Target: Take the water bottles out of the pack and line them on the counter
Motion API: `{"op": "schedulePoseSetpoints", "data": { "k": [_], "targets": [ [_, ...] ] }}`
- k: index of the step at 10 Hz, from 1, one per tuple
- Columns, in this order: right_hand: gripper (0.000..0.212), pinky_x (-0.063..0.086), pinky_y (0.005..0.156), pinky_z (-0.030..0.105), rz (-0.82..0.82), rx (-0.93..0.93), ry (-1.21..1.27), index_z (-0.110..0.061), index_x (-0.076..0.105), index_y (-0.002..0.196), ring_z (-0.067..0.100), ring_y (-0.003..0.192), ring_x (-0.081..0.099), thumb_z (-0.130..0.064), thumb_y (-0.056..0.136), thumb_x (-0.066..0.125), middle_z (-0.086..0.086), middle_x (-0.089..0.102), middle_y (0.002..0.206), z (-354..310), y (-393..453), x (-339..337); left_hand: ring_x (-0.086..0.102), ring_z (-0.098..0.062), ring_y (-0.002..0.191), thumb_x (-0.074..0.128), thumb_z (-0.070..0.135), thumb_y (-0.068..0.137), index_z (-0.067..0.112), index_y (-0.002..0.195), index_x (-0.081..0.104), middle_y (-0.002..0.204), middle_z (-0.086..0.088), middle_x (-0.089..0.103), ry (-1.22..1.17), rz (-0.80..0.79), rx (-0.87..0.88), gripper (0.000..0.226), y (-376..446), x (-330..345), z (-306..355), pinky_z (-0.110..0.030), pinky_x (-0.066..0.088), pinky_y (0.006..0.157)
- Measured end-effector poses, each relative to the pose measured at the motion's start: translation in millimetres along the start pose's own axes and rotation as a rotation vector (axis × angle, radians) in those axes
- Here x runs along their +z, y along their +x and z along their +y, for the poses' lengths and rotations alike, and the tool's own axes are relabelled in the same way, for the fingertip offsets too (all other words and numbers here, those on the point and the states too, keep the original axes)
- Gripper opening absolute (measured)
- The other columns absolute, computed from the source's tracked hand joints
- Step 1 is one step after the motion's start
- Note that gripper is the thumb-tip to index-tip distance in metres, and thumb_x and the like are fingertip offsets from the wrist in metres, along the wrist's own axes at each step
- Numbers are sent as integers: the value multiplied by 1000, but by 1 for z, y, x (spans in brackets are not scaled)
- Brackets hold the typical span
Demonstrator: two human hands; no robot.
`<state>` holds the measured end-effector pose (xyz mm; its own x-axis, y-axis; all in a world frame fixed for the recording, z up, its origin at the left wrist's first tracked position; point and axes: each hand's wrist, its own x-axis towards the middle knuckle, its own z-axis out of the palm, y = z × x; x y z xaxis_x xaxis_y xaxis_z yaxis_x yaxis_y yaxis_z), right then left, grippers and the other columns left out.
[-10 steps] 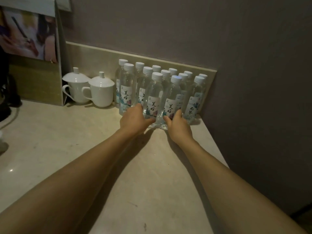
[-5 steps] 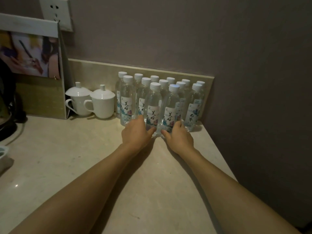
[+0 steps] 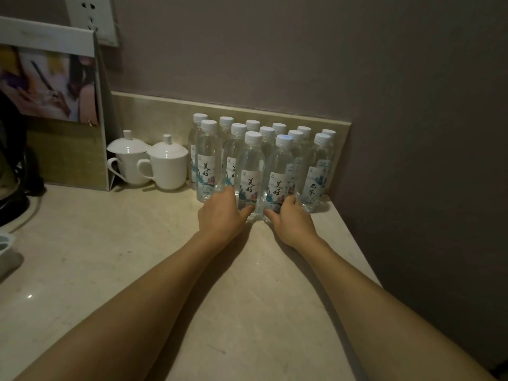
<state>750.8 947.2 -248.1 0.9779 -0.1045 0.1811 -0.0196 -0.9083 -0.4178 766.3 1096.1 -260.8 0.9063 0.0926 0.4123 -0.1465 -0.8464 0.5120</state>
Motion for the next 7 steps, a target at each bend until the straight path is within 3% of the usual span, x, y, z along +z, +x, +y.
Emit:
{"op": "schedulePoseSetpoints", "data": {
  "k": [2, 5, 6, 7],
  "targets": [
    [56, 44, 95, 43, -2, -7, 31, -2, 37, 131, 37, 121, 50, -44, 96, 49, 18, 45, 136, 2, 0, 2, 65, -22, 95, 64, 54, 84, 20, 114, 57, 107, -2, 68, 11, -14, 22, 46, 1, 0, -3, -43, 57, 78],
    [78, 44, 103, 45, -108, 16, 236, -5, 28, 141, 32, 127, 48, -51, 86, 61, 13, 44, 142, 6, 5, -4, 63, -23, 95, 62, 52, 87, 18, 114, 55, 105, -3, 66, 68, -55, -4, 44, -1, -8, 4, -38, 54, 78],
    [77, 55, 87, 38, -213, 94, 538, -10, 28, 137, 22, 104, 60, -48, 83, 68, 8, 52, 130, 5, 4, -17, 63, -20, 91, 62, 59, 81, 22, 113, 56, 104, 0, 66, 34, -138, -44, 49, -2, -12, 5, -38, 56, 78],
    [67, 58, 81, 39, -196, 112, 574, -16, 32, 127, 23, 97, 62, -49, 82, 69, 7, 54, 119, 3, 1, -25, 64, -20, 87, 60, 68, 74, 23, 109, 58, 97, 2, 65, 23, -142, -70, 57, 3, -19, 4, -40, 58, 76]
  ]
}}
